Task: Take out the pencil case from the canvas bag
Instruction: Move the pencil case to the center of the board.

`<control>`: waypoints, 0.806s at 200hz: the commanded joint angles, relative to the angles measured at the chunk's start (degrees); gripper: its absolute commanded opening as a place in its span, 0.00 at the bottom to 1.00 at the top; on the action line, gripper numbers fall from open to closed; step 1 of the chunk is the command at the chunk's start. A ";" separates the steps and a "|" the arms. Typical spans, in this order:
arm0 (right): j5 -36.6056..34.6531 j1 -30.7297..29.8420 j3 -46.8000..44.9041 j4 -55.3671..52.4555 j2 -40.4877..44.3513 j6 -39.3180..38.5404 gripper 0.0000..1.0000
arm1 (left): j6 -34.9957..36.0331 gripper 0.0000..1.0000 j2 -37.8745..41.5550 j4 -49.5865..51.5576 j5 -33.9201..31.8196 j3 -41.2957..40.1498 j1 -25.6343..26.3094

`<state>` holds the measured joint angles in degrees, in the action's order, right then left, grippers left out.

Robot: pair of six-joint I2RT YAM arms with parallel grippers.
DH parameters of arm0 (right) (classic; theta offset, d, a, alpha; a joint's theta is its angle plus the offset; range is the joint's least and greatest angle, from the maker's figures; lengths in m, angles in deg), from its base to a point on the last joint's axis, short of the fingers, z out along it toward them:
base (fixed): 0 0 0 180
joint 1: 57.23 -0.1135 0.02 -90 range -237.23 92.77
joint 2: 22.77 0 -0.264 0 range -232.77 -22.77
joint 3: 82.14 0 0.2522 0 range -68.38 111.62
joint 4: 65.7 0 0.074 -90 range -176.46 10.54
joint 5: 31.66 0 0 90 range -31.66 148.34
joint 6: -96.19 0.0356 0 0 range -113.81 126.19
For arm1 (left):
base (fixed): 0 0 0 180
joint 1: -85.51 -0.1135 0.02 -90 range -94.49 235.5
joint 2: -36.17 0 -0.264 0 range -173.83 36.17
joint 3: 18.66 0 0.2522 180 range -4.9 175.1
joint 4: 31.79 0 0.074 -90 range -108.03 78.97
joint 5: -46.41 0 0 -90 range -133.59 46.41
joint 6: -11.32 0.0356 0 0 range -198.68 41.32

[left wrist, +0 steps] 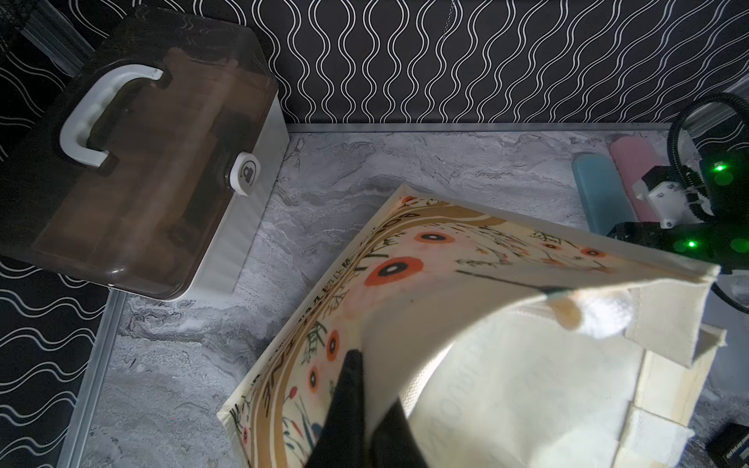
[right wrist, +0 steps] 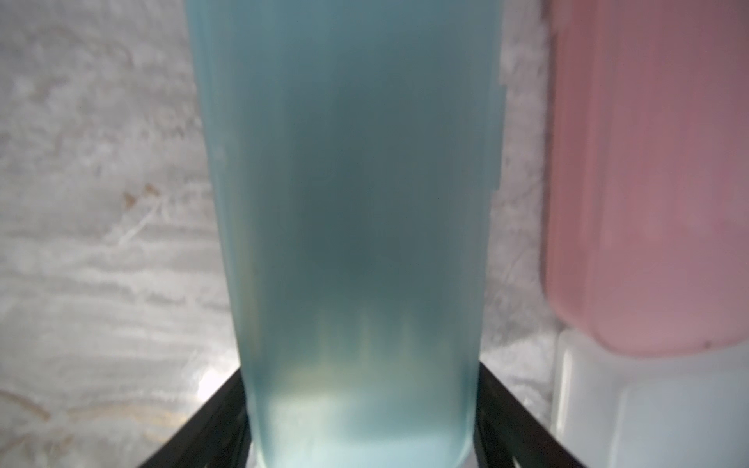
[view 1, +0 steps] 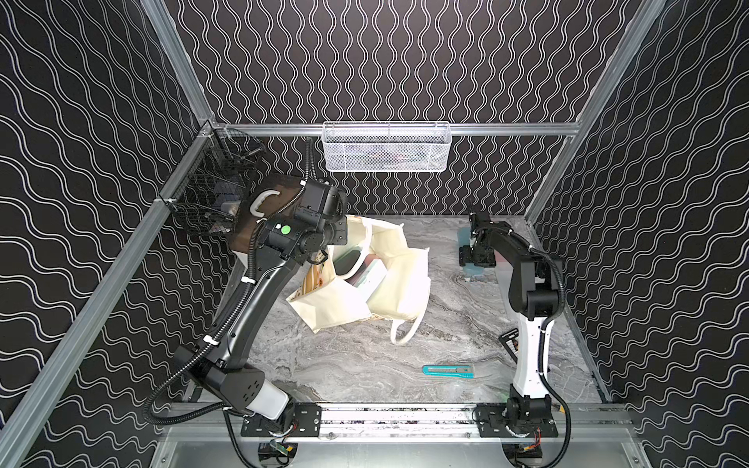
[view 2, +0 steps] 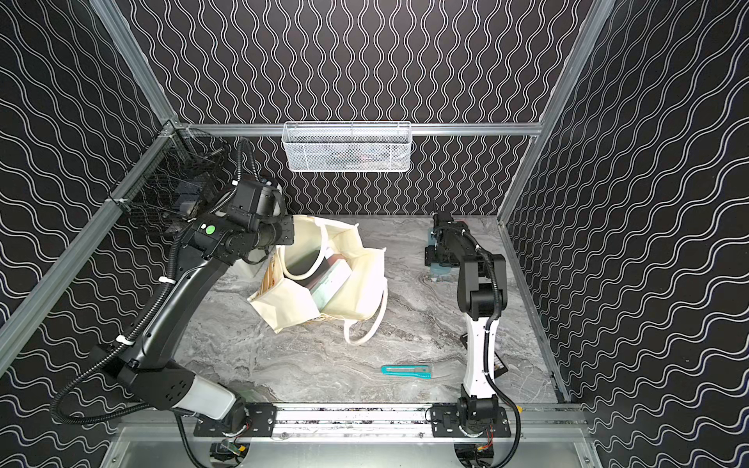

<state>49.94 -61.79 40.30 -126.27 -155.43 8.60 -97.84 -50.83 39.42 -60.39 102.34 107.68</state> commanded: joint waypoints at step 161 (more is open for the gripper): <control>-11.12 -0.01 8.29 -1.27 -5.36 -3.30 0.84 | 0.61 0.00 0.58 -3.40 -1.48 -0.54 -0.03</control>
<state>41.65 -61.83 48.22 -126.60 -160.35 5.96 -96.90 -50.83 39.14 -60.59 101.47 107.68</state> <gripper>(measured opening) 0.822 0.070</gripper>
